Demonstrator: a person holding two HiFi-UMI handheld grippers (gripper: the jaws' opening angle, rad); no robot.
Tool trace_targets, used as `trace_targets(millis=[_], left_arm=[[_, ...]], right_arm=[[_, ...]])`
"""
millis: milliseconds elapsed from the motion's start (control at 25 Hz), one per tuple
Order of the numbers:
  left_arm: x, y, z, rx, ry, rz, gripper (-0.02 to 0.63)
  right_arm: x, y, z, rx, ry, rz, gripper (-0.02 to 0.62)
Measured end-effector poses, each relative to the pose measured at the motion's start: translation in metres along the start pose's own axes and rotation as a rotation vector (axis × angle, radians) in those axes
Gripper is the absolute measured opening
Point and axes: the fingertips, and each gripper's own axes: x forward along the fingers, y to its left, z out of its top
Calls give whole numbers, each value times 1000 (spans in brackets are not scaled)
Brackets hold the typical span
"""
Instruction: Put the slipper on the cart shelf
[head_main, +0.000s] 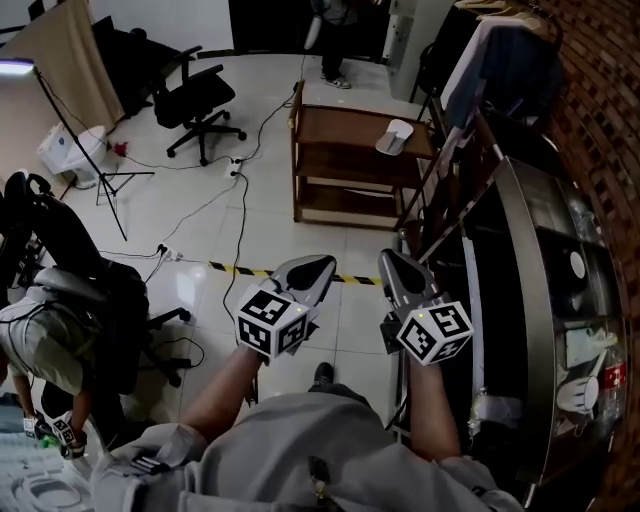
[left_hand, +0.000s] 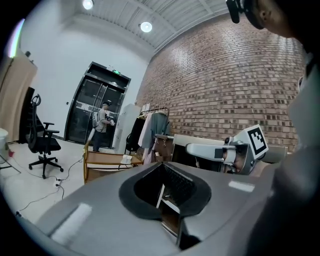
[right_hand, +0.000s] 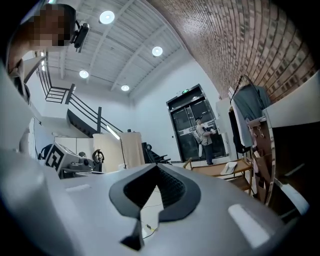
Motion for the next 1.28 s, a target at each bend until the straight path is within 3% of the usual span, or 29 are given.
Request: trace_targets(millis=[440,960,1280], left_arm=[[82,65,23,11,15,11,8],[176,212,55,21,34,-127,8],[235,267,71,28,56,-192,8]], right_arm=[[74,-74,11,-5,18,-7,0],[225,-142,8,3,47,-173,0],[292,-184,-2,32,63,-242,0]])
